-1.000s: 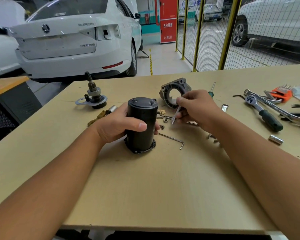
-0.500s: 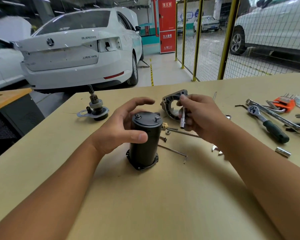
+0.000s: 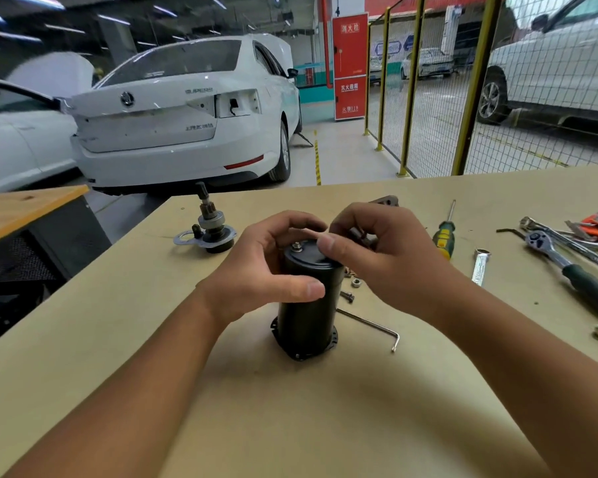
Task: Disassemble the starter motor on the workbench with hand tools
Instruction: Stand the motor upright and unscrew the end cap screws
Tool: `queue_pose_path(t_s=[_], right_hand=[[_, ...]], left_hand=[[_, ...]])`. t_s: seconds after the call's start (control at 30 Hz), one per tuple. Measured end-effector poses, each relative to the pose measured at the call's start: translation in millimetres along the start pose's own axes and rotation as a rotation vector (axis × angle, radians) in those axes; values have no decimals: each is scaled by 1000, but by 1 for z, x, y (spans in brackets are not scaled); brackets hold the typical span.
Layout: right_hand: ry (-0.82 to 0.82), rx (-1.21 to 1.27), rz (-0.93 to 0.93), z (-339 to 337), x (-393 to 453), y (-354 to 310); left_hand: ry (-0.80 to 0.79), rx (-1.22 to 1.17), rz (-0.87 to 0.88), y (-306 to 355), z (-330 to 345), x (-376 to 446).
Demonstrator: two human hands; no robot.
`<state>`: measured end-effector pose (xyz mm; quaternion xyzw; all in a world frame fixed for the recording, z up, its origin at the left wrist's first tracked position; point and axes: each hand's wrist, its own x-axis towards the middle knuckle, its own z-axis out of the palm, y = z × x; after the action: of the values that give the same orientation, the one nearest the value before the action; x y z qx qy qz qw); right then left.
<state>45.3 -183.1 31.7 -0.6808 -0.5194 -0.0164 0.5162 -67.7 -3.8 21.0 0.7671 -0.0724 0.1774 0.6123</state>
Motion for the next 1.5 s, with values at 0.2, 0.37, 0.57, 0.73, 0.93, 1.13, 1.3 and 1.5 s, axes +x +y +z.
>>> queue_pose_path(t_s=[0.2, 0.37, 0.57, 0.73, 0.93, 1.13, 1.3, 1.5], right_hand=[[43, -46, 12, -4, 2, -1], [38, -196, -27, -2, 2, -3], [-13, 115, 39, 3, -2, 1], [71, 385, 191, 12, -5, 5], [-20, 596, 355, 8, -4, 2], [-23, 659, 428, 16, -4, -3], [-17, 677, 441, 17, -5, -6], [2, 556, 404, 15, -4, -6]], left_hand=[[6, 11, -5, 0, -2, 0], [11, -5, -26, 0, -3, -1], [4, 2, -22, 0, -2, -2], [1, -9, -6, -2, -3, -1], [-14, -40, -30, 0, -2, -2], [-24, -34, -22, 4, -5, -3], [-17, -6, -30, 6, -7, -4], [-39, -52, 18, 8, -8, -3]])
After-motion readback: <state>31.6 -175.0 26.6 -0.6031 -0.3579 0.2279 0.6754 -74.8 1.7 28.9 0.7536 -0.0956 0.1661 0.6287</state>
